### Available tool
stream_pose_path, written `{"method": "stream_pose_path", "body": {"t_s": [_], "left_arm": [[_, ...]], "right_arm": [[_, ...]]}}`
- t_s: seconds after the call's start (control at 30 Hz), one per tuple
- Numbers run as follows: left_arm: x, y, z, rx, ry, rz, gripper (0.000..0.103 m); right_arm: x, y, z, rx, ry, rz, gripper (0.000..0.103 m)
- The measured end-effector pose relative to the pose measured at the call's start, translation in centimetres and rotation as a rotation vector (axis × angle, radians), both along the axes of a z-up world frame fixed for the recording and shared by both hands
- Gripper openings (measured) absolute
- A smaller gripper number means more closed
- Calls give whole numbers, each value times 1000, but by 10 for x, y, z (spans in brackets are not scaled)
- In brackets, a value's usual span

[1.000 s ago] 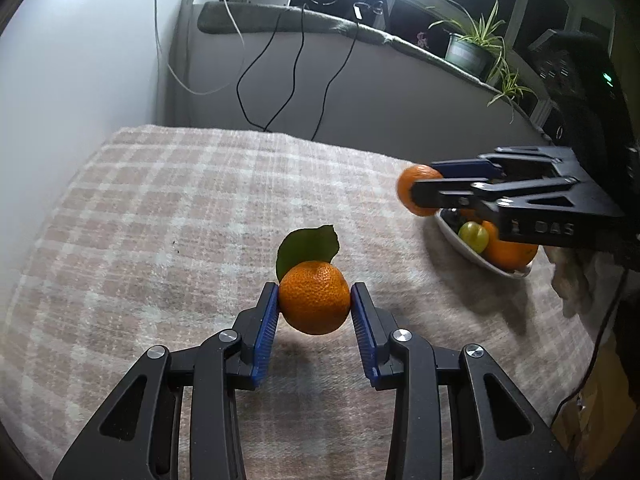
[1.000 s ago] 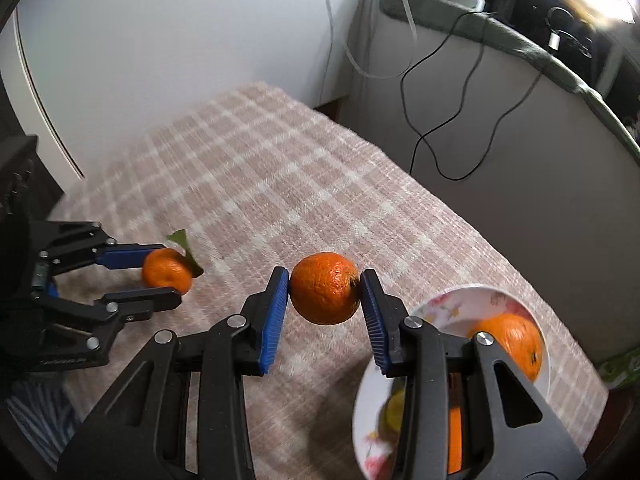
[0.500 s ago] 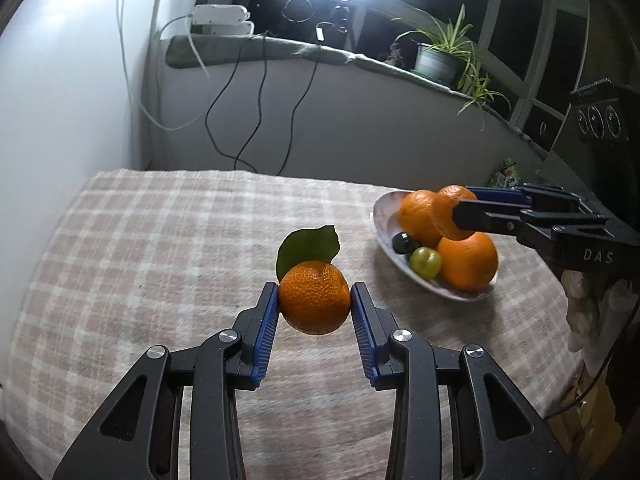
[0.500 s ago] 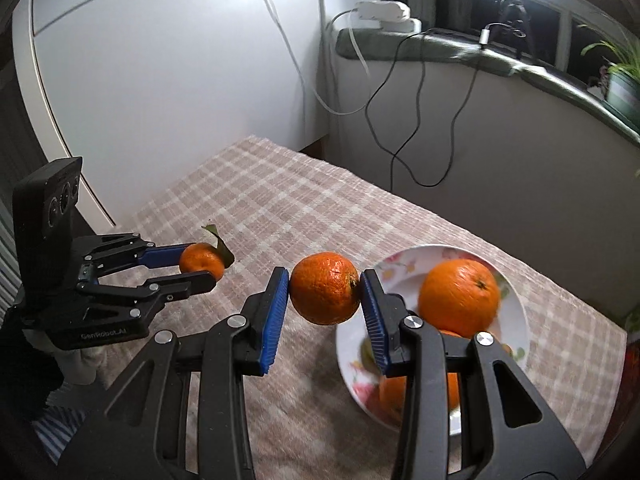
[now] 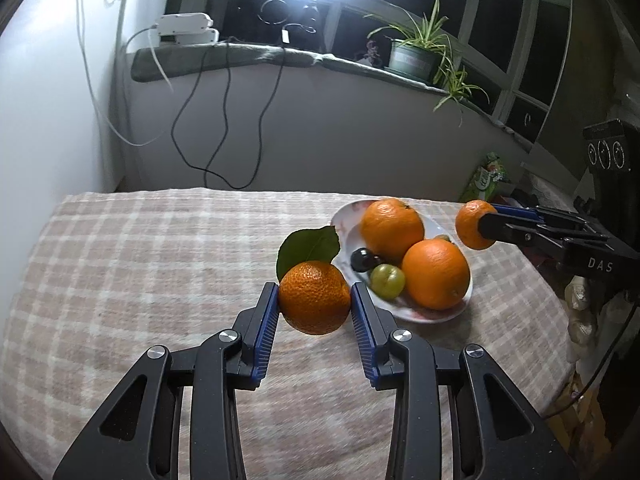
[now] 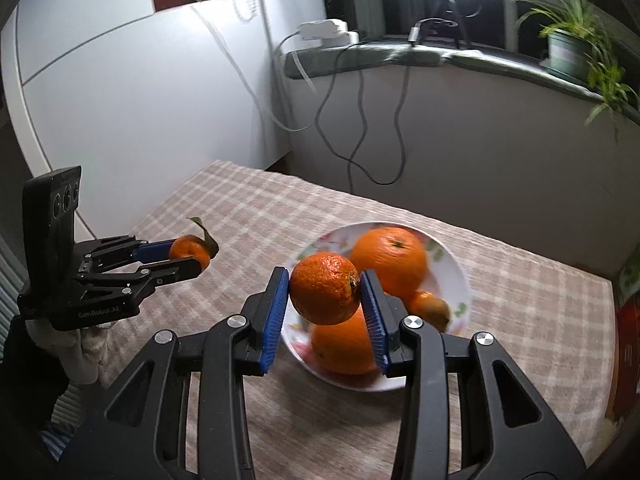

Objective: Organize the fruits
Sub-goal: 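Carry both tangerines in the left and right grippers over the plate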

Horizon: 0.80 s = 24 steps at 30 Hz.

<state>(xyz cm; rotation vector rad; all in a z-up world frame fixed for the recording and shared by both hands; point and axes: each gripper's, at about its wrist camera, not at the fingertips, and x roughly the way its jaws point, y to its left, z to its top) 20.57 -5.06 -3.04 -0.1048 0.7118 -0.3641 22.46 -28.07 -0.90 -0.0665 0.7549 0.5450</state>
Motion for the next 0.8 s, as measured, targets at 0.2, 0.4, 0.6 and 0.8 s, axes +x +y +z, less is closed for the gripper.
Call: {"method": "stream_pose_path", "body": {"t_s": [0.2, 0.4, 0.6, 0.8], "left_arm": [[12, -15, -2, -15, 12, -26, 35], [29, -28, -5, -30, 32, -48, 35], [46, -38, -6, -28, 42, -57, 35], [59, -48, -8, -24, 48, -66, 35]], "right_arm": [[4, -32, -8, 7, 14, -67, 38], [11, -51, -16, 5, 28, -110, 38], [14, -57, -28, 10, 52, -109, 39], [16, -58, -39, 21, 76, -109, 39]]}}
